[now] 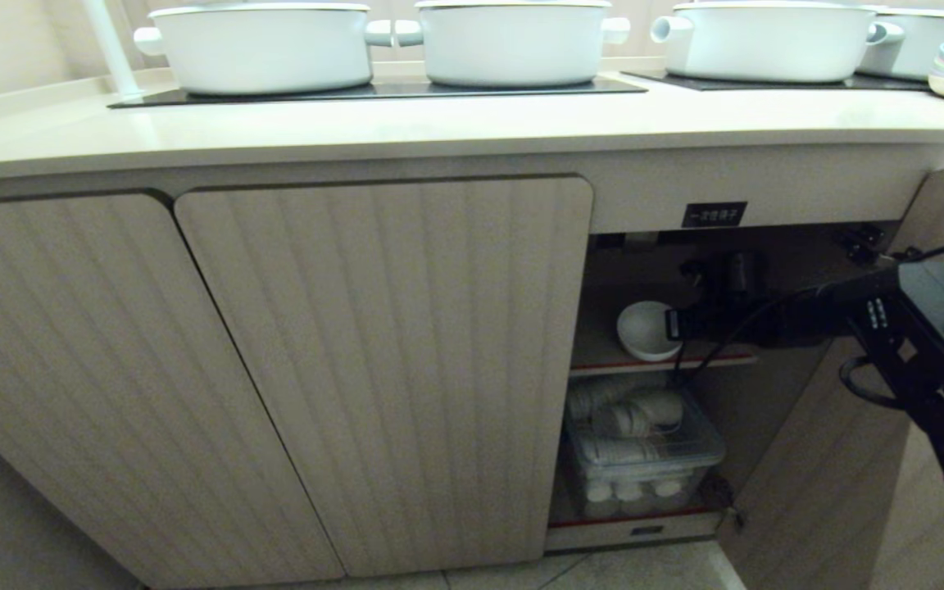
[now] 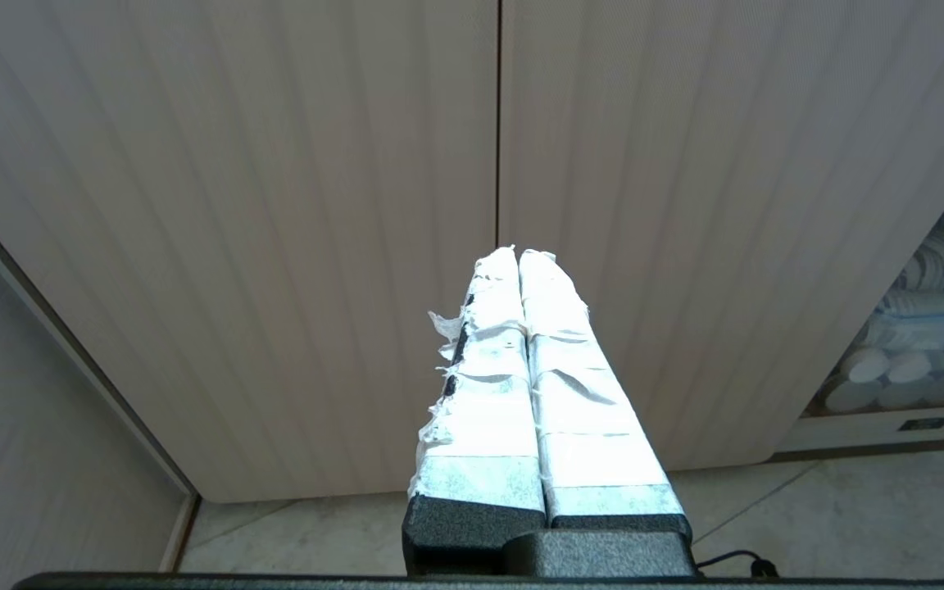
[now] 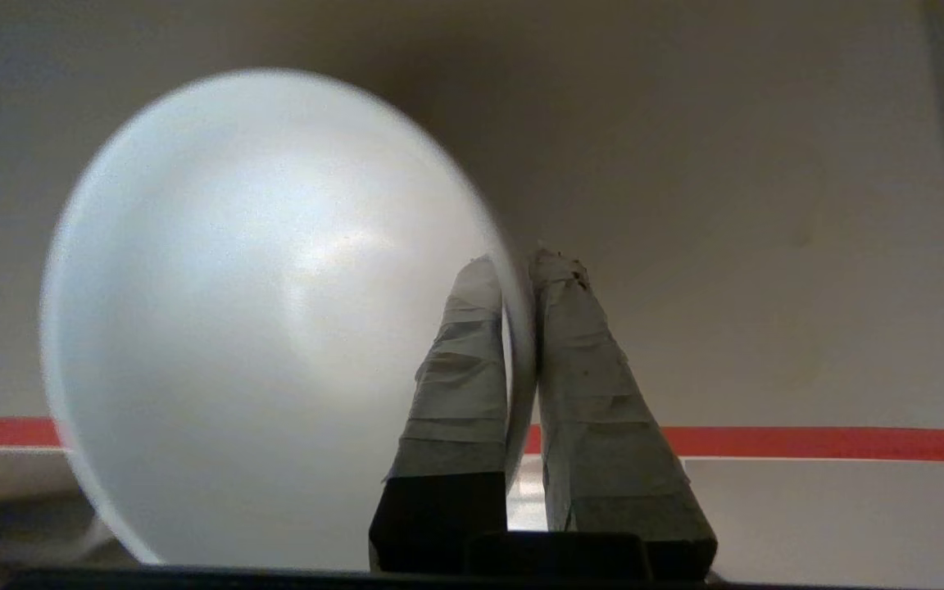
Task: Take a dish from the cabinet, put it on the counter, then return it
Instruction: Take the bowl from the cabinet
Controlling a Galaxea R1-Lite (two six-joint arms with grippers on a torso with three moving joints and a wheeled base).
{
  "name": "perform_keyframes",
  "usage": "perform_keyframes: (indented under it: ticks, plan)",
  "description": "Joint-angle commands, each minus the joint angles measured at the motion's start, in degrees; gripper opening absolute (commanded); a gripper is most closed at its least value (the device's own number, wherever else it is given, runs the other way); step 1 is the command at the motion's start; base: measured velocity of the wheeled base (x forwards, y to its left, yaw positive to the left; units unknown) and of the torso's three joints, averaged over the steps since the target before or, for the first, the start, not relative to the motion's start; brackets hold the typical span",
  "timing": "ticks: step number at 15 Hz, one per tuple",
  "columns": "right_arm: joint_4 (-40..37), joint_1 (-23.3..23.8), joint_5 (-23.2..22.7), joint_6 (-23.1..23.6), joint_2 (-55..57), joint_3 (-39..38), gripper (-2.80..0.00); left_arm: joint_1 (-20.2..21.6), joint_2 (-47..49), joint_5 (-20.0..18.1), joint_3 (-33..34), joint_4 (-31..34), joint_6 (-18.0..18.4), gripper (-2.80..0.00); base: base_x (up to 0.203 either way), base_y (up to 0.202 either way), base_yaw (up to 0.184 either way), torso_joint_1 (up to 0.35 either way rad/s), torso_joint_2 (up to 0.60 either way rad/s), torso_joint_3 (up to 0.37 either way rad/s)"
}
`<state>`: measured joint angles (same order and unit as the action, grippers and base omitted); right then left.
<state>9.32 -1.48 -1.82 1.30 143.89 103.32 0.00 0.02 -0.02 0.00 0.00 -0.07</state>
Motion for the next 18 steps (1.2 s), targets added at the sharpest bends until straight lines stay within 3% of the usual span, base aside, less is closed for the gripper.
perform_keyframes:
  ticks: [1, 11, 18]
  plan:
    - [1.41, 0.00, 0.01, -0.61, -1.19, -1.46, -2.80, 0.00, -0.02, 0.11, 0.00, 0.00, -0.01, -2.80, 0.000, 0.000, 0.000, 0.000, 0.00, 0.000]
    - [14.41, -0.11, 0.14, -1.82, -6.00, -14.62, -2.80, 0.05, -0.02, 0.07, 0.00, 0.00, 0.01, -2.80, 0.000, 0.000, 0.000, 0.000, 0.00, 0.000]
    - [14.93, -0.02, 0.15, -1.83, -10.61, -19.40, -2.80, 0.00, -0.02, 0.02, 0.00, 0.00, -0.01, -2.80, 0.000, 0.000, 0.000, 0.000, 0.00, 0.000]
